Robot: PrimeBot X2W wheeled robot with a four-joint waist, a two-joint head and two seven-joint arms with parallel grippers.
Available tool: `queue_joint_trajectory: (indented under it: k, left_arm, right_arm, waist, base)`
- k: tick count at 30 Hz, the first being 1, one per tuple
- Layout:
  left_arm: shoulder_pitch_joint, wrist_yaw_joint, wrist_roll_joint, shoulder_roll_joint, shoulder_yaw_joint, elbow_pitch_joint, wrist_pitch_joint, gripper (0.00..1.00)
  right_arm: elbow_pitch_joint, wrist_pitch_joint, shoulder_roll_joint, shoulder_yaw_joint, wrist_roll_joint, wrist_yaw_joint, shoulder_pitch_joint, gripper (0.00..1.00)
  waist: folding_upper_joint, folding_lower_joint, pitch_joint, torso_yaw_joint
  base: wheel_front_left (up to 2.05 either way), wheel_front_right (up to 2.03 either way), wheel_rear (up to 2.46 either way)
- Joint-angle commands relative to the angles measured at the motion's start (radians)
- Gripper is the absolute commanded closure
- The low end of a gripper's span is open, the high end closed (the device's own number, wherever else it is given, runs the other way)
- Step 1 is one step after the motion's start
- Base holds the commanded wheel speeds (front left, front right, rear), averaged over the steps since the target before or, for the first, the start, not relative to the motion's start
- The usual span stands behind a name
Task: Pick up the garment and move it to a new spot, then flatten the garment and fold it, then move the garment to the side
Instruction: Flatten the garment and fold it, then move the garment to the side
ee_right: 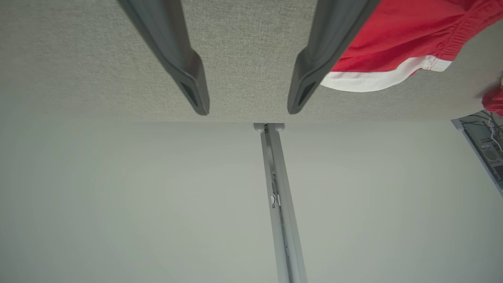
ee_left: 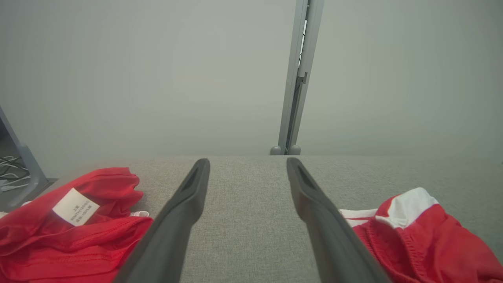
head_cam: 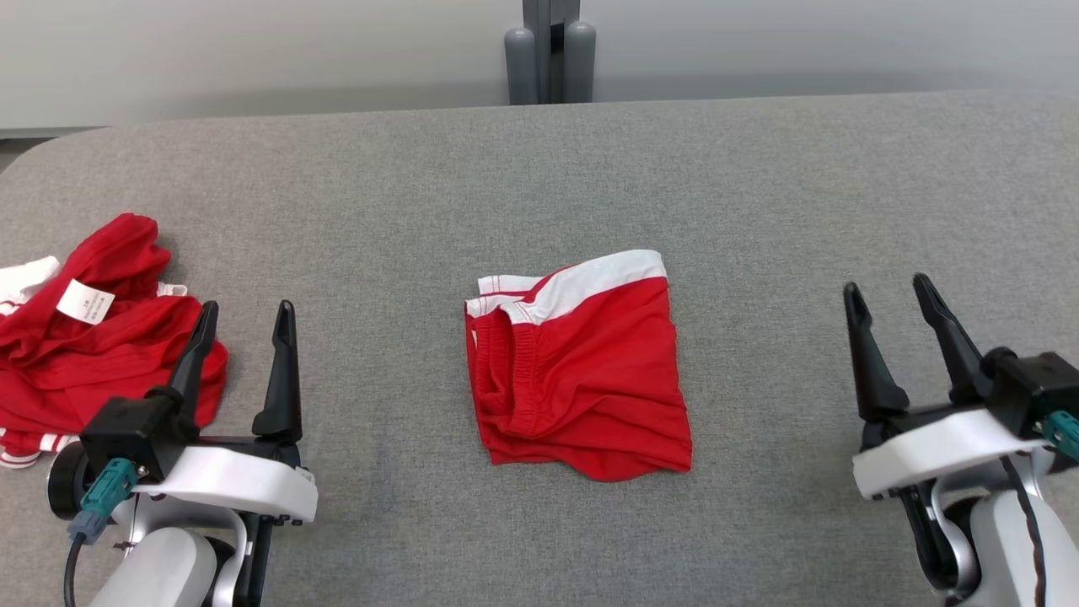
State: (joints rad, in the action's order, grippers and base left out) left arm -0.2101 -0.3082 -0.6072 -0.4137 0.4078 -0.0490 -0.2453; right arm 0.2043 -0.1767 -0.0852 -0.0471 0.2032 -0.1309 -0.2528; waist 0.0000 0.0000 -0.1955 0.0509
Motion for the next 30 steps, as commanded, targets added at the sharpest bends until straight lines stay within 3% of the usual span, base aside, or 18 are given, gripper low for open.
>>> queue_joint_trajectory:
  k: [1, 9, 19, 24, 30]
  left_arm:
    - [0.012, -0.004, 0.005, -0.005, 0.001, -0.003, 0.005, 0.0]
    - [0.017, -0.009, 0.006, -0.008, 0.011, -0.002, 0.011, 0.0]
    - [0.008, -0.011, 0.005, -0.004, 0.022, -0.006, 0.012, 0.0]
    - [-0.008, -0.004, 0.008, 0.0, 0.029, -0.004, 0.012, 0.0]
    - [-0.002, 0.001, 0.002, 0.008, 0.031, -0.013, 0.006, 0.0]
  right_arm:
    - [-0.011, 0.012, -0.005, 0.01, -0.01, 0.0, 0.019, 0.0]
    - [-0.082, 0.078, 0.004, 0.065, -0.038, 0.0, 0.095, 0.0]
    - [-0.116, 0.109, 0.023, 0.063, -0.042, 0.0, 0.101, 0.0]
    - [-0.066, 0.142, 0.011, 0.005, -0.02, 0.0, 0.052, 0.0]
    - [0.087, 0.158, 0.007, -0.134, 0.035, 0.0, -0.01, 0.0]
  waist:
    - [0.0, 0.0, 0.005, -0.002]
    - [0.0, 0.0, 0.016, -0.009]
    - [0.0, 0.0, 0.017, -0.003]
    - [0.0, 0.0, 0.004, 0.014]
    - [0.0, 0.0, -0.017, 0.044]
  base:
    - [0.0, 0.0, 0.0]
    - [0.0, 0.0, 0.0]
    - [0.0, 0.0, 0.0]
    - [0.0, 0.0, 0.0]
    - [0.0, 0.0, 0.0]
